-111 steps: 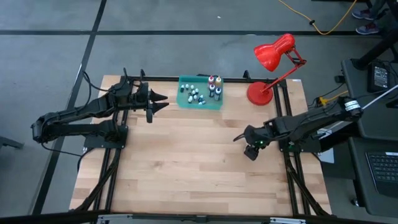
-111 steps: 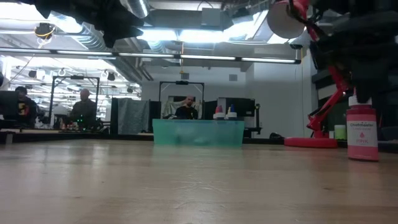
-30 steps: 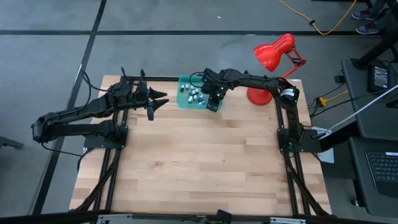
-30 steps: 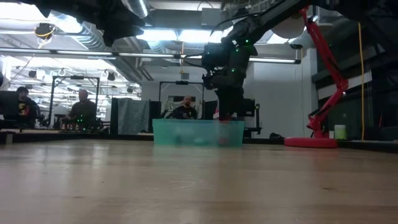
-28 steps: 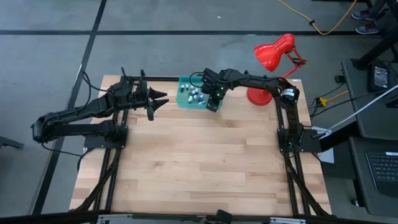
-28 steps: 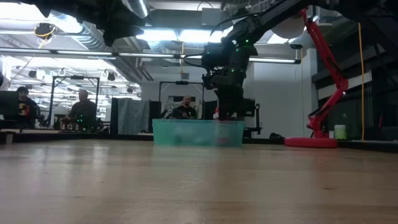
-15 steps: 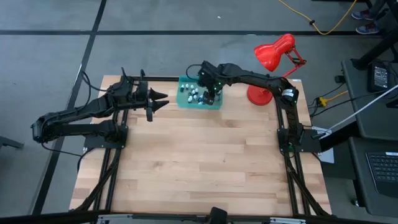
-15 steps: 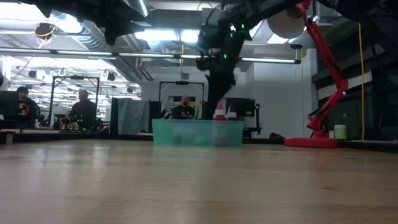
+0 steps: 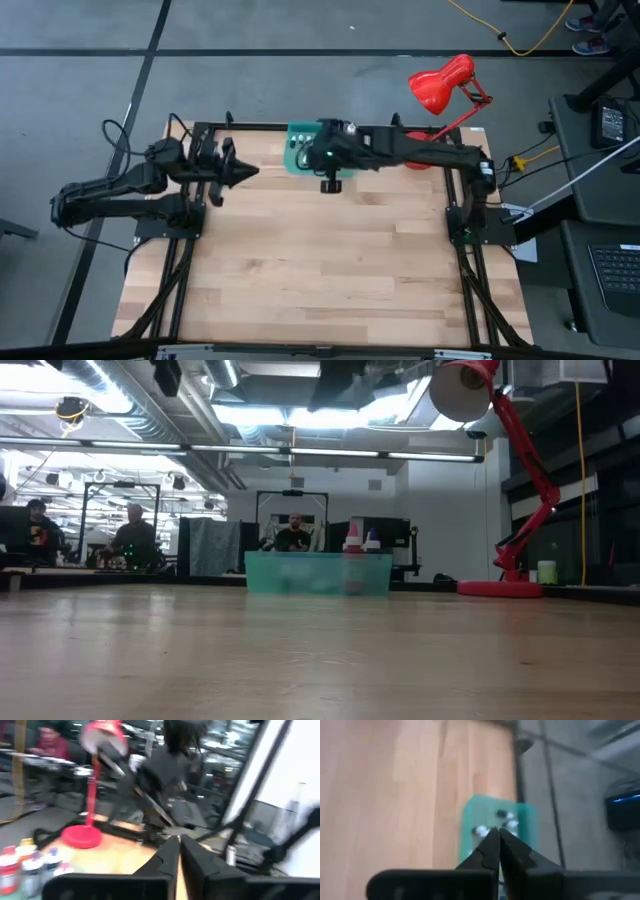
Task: Pick & Place food coloring
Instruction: Return to Home Position
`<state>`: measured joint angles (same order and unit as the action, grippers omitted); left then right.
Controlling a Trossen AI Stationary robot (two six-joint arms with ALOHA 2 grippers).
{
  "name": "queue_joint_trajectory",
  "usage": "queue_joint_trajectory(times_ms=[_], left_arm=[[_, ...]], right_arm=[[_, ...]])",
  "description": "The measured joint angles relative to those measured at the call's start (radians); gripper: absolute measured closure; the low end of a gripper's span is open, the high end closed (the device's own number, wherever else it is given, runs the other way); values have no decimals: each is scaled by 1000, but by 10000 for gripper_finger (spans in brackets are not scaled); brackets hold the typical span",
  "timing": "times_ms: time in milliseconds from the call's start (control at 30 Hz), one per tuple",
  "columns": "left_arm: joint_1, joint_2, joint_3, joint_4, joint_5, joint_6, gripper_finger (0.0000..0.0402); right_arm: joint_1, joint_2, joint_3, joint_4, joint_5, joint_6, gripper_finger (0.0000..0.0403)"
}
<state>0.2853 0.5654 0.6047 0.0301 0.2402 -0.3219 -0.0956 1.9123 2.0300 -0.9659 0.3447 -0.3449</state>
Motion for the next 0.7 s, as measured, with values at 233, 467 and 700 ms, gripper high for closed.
queue_joint_trajectory(times_ms=[233, 467, 700], left_arm=[[-128, -17, -278, 346, -4, -67, 399], [-159, -136, -535, 543, -68, -161, 399], [-158, -321, -596, 384, -135, -173, 400]], right_arm=[[10, -105, 0, 12, 80, 46, 397], [34, -213, -55, 24, -49, 48, 399], [99, -552, -602, 412, -124, 82, 399]])
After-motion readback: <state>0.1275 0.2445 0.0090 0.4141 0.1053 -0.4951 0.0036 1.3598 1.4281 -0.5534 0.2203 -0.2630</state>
